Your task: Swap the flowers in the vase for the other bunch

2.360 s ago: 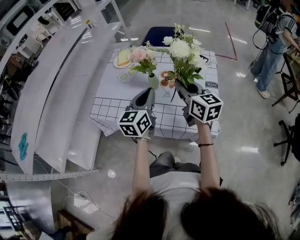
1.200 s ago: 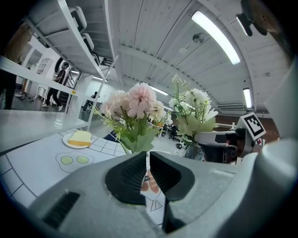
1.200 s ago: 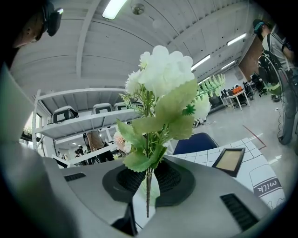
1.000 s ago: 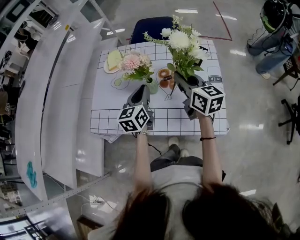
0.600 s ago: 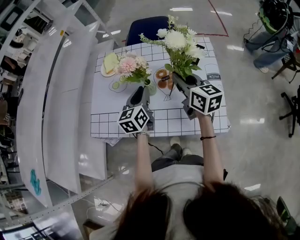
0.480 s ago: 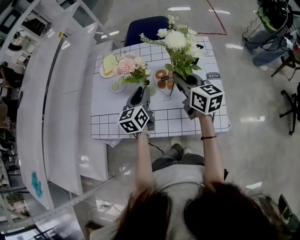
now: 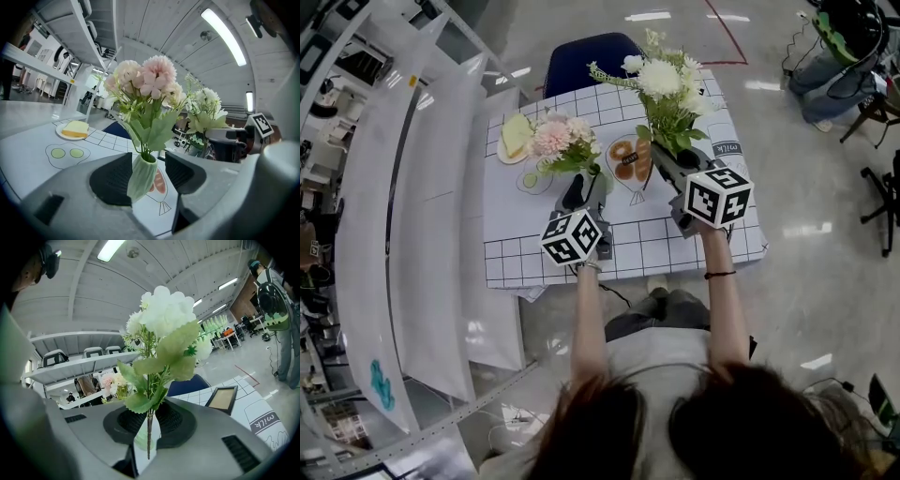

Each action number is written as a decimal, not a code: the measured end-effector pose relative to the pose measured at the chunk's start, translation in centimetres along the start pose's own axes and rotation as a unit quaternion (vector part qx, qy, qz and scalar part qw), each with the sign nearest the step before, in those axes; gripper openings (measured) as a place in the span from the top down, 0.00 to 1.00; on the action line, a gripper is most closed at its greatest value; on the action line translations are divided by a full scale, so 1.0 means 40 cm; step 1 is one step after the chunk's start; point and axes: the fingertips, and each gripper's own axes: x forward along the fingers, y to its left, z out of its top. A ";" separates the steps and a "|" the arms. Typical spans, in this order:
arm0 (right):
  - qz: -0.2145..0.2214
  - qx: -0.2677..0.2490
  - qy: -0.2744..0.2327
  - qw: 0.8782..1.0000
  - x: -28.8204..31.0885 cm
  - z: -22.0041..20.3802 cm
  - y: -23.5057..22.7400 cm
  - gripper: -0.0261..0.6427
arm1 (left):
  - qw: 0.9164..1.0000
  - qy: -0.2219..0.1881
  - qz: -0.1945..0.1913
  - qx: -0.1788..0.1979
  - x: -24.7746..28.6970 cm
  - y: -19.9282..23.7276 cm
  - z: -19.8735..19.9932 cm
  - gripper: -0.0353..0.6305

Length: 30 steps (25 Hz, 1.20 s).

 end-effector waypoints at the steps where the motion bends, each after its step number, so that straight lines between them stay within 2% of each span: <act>1: -0.001 0.001 -0.001 1.000 0.001 -0.001 0.000 0.88 | 1.000 0.001 -0.002 0.001 0.002 0.002 -0.002 0.63; 10: -0.005 0.004 -0.003 1.000 0.001 -0.003 -0.010 0.88 | 1.000 -0.006 -0.007 0.003 0.018 0.010 0.005 0.61; 30: 0.008 -0.003 0.017 1.000 0.012 0.037 -0.061 0.88 | 0.999 -0.023 0.026 -0.012 0.066 0.020 0.015 0.61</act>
